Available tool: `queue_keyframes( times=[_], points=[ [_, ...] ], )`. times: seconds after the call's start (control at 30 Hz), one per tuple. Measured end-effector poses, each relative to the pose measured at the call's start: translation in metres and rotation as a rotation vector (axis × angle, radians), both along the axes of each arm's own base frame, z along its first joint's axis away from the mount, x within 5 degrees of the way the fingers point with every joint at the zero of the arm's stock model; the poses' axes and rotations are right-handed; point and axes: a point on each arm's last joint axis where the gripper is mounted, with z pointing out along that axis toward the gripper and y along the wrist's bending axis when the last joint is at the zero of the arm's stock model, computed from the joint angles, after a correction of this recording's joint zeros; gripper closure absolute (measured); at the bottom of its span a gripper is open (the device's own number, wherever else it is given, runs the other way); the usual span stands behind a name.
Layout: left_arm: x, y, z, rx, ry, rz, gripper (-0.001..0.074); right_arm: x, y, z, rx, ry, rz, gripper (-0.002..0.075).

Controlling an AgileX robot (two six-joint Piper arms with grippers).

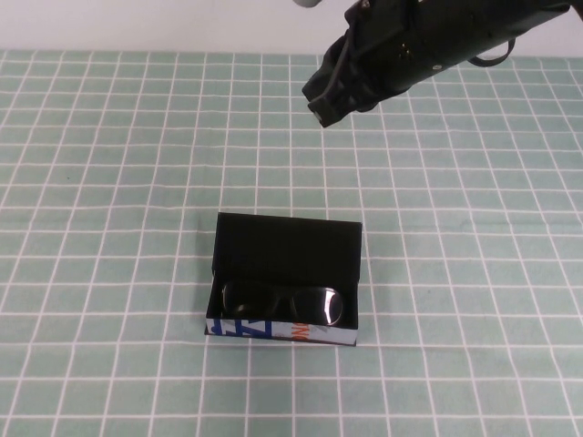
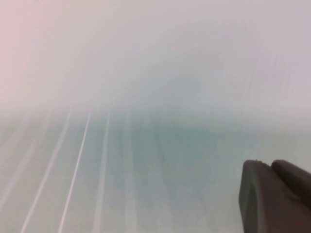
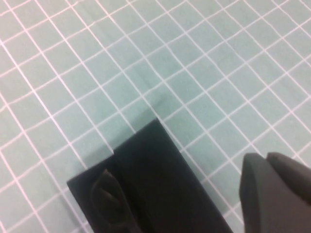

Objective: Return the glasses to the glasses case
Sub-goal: Close the glasses case

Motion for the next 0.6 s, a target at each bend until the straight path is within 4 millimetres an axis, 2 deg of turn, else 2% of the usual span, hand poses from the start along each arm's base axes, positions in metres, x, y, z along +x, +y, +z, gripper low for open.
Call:
queue_keyframes(
  times=[0.17, 0.27, 0.47, 0.6],
  points=[
    [-0.014, -0.002, 0.043, -0.235, -0.463, -0.101, 0.0737, 0.001, 0.002, 0.003, 0.044, -0.003, -0.006, 0.0737],
    [-0.024, -0.002, 0.064, -0.343, -0.601, -0.164, 0.0737, 0.000, 0.003, 0.003, 0.049, -0.003, -0.006, 0.0737],
    [-0.049, 0.002, 0.134, -0.261, -0.600, -0.133, 0.0737, -0.002, 0.002, 0.008, 0.062, -0.019, 0.003, 0.0737],
    [-0.061, 0.012, 0.178, -0.229, -0.452, -0.031, 0.0737, -0.006, -0.002, 0.021, 0.121, -0.064, -0.012, 0.0737]
  ],
)
